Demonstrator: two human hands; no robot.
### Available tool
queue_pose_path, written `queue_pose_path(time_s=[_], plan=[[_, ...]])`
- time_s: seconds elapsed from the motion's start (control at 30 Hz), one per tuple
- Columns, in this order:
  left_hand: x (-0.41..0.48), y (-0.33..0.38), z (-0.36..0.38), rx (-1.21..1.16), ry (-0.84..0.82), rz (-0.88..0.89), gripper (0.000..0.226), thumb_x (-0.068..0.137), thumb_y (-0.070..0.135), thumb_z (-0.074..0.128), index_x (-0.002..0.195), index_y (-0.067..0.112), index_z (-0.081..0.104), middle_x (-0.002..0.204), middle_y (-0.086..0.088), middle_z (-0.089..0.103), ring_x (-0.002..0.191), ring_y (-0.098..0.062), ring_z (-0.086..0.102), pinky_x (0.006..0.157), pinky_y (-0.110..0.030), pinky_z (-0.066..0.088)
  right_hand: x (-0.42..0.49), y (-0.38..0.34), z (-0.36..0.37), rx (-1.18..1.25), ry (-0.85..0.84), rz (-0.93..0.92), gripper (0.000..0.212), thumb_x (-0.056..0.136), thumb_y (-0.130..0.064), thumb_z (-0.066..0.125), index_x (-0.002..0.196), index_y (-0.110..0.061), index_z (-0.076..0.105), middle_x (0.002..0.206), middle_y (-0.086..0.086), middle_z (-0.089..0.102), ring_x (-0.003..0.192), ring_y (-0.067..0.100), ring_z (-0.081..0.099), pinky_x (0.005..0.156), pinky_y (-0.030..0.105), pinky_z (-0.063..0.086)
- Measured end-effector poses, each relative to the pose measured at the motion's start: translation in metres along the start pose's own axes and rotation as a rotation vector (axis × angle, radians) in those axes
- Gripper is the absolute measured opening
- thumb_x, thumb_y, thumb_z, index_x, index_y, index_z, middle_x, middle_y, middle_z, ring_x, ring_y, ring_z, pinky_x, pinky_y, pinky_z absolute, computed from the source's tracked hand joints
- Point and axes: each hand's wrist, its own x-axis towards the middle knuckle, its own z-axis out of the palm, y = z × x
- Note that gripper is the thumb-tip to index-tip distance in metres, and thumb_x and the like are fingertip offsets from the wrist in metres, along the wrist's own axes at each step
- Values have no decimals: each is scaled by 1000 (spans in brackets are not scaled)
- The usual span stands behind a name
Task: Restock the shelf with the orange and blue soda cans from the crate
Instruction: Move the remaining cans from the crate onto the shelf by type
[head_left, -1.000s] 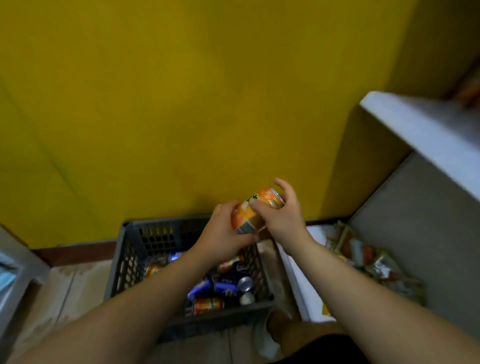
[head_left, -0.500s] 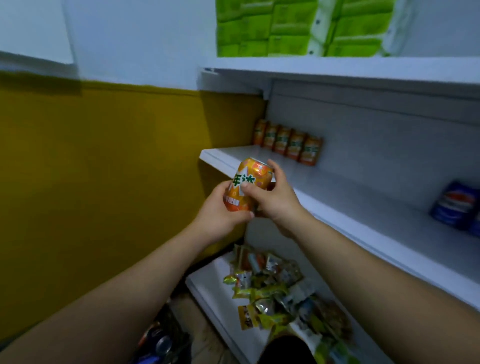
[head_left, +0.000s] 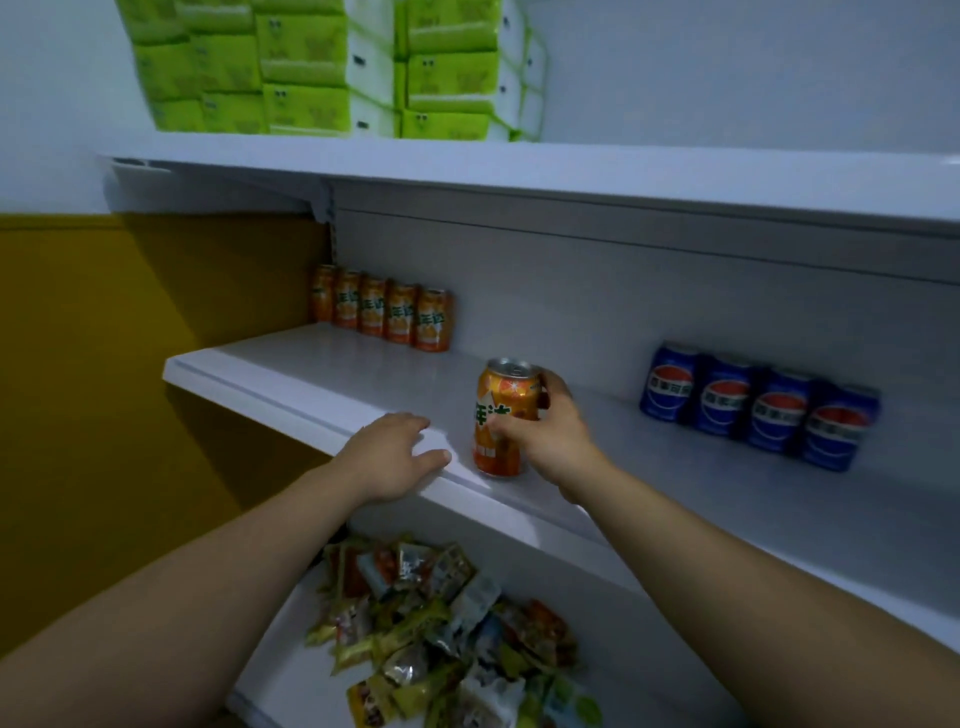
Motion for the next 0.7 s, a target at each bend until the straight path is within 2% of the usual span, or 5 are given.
queue_pose_path(time_s=[0.13,0.3,0.47,0.57,0.7], plan=[[31,-13,13,270,-68,-54,69,91,68,24,149,29,24,159,1,16,145,-20,13,116,-52,8,21,16,-5,-13,14,-18,67,81,-14,75,137,-26,41,98,-21,51,100,9,52,92,30,46],[63,-22,3,299,-76,-94,71,87,71,28,148,34,27,159,3,15,145,-21,13,114,-57,7,57,24,5,-31,-75,-31,75,82,-19,75,142,-33,33,117,-15,50,109,7,50,94,28,42],[83,-30,-5,317,-100,-178,75,84,74,30,149,37,20,160,8,8,147,-20,3,114,-59,0,100,39,11,-178,-215,-64,103,73,-14,83,148,-31,16,133,-5,51,119,14,52,104,37,43],[88,-34,-1,300,-80,-179,74,84,74,30,148,39,18,160,9,7,147,-19,2,114,-58,0,128,43,17,-234,-169,-84,96,77,-22,79,150,-29,16,129,-6,49,114,11,49,96,28,40],[90,-39,1,283,-56,-177,75,82,76,30,148,42,19,159,12,8,147,-16,2,116,-56,0,170,58,37,-249,-92,-106,86,80,-26,77,148,-22,24,138,0,50,123,19,51,95,27,40]])
